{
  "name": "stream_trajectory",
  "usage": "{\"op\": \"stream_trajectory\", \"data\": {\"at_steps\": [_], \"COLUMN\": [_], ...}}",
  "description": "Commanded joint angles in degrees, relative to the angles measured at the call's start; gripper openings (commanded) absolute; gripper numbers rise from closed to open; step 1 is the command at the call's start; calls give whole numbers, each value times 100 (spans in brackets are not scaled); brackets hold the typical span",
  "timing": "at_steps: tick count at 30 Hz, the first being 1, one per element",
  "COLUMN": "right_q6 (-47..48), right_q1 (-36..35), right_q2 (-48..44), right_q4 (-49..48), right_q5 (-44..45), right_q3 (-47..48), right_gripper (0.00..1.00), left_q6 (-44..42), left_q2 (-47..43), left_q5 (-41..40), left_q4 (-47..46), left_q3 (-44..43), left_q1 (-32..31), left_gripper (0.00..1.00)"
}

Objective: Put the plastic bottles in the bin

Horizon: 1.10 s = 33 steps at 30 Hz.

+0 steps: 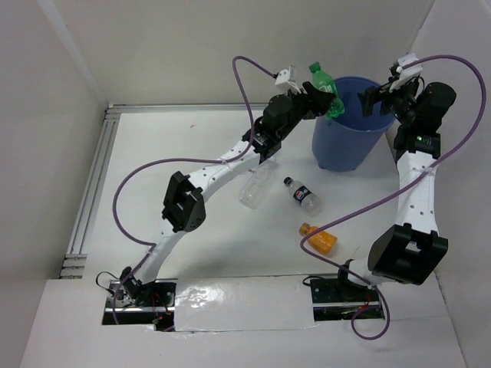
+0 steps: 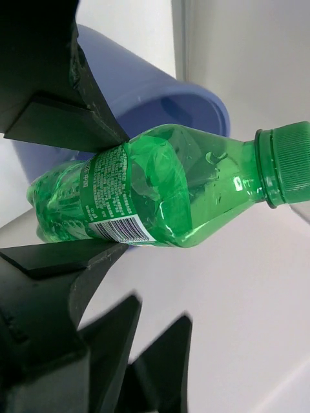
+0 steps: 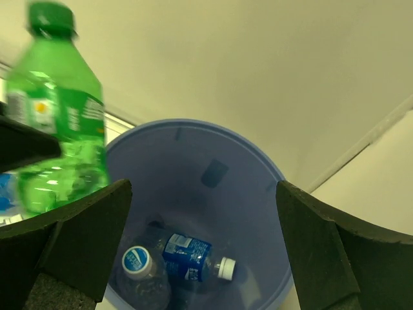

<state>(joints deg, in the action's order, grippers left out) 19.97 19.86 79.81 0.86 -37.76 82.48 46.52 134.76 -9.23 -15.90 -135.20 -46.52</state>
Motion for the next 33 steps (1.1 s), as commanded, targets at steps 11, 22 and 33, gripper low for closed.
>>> {"op": "stream_trajectory", "data": {"at_steps": [11,22,33], "right_q6": [-151,-204,1931], "right_q1": [-8,-8,-8], "right_q2": [-800,-1003,261], "right_q4": [265,449,2883], "right_q5": [58,-47,-1120], "right_q3": [-961,-1155,441], "right_gripper": [99,99,99], "left_q6": [1069,779,-589], "left_q2": [939,877,-1221], "left_q5": [-483,-158,105], "left_q4": [-1082,-915,-433], "left_q3": [-869,-876,1106], "left_q1": [108,161,521], "left_gripper": [17,99,99]}}
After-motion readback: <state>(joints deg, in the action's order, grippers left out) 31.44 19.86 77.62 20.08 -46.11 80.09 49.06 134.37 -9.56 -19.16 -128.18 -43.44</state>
